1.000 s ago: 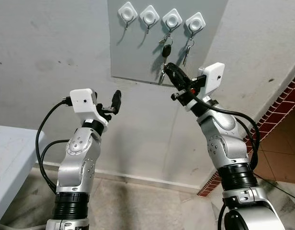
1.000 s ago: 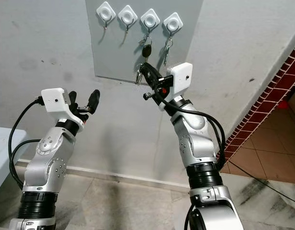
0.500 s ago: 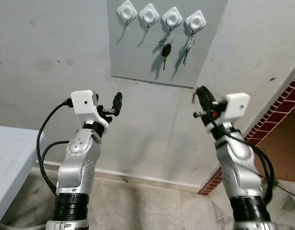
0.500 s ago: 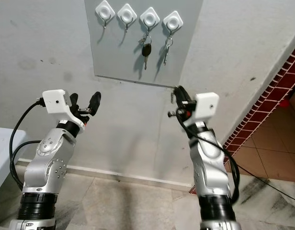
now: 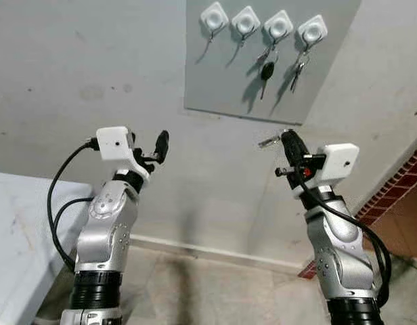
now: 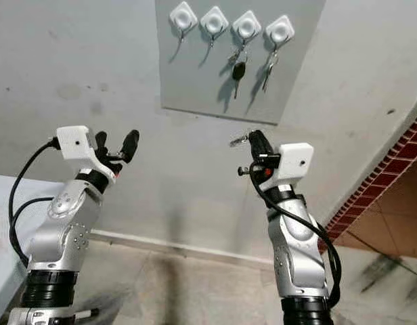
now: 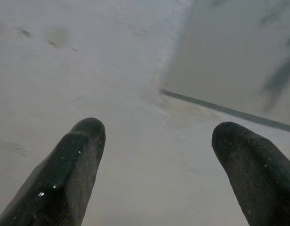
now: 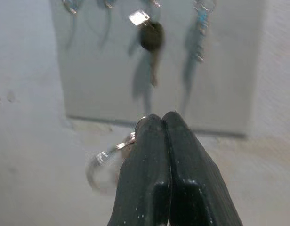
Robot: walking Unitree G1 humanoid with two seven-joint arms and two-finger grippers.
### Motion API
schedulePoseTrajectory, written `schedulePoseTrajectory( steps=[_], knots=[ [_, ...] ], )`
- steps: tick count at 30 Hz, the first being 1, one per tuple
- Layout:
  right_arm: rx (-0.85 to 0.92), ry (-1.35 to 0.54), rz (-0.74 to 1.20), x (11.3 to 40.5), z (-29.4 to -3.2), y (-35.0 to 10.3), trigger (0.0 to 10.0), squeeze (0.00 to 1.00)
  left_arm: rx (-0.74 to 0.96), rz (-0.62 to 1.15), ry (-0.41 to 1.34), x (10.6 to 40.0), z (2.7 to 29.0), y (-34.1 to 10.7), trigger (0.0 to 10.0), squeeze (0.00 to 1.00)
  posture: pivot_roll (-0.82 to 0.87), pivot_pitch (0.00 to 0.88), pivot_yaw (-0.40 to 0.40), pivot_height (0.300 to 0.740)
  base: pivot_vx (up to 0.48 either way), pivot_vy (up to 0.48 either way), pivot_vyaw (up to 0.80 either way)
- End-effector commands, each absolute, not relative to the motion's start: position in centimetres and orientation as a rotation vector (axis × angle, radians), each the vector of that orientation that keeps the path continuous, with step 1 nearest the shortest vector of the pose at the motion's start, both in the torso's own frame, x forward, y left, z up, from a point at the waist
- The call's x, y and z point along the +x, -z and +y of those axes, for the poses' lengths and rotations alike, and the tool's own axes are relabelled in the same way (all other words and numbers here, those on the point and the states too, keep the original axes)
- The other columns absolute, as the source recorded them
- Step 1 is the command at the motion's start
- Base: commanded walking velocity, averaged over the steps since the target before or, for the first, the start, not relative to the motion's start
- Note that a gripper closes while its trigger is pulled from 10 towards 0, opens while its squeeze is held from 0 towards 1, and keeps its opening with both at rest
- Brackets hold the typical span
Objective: Hang keys on a hook
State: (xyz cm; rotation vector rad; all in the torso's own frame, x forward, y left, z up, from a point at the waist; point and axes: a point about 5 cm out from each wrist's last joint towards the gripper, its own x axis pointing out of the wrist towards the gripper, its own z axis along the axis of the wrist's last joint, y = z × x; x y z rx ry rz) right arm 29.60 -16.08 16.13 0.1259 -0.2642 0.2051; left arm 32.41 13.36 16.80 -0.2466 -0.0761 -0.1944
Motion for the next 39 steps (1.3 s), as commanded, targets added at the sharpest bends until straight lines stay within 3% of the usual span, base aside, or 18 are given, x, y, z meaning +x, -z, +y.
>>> schedulePoseTrajectory(
  steps=[1, 39],
  knots=[
    [0.13, -0.204, -0.287, 29.52, -15.92, -16.85, 10.0, 0.0, -0.234, -0.077, 0.213, 32.5, 13.33, -17.04, 10.0, 0.0, 0.02, 0.0, -0.03, 0.74, 0.0, 0.424, 0.0],
    [0.133, -0.206, -0.28, 29.09, -16.02, -17.18, 10.0, 0.0, -0.236, -0.077, 0.196, 32.52, 13.74, -17.11, 10.0, 0.0, 0.02, 0.02, -0.033, 0.74, 0.016, 0.011, 0.0]
  ],
)
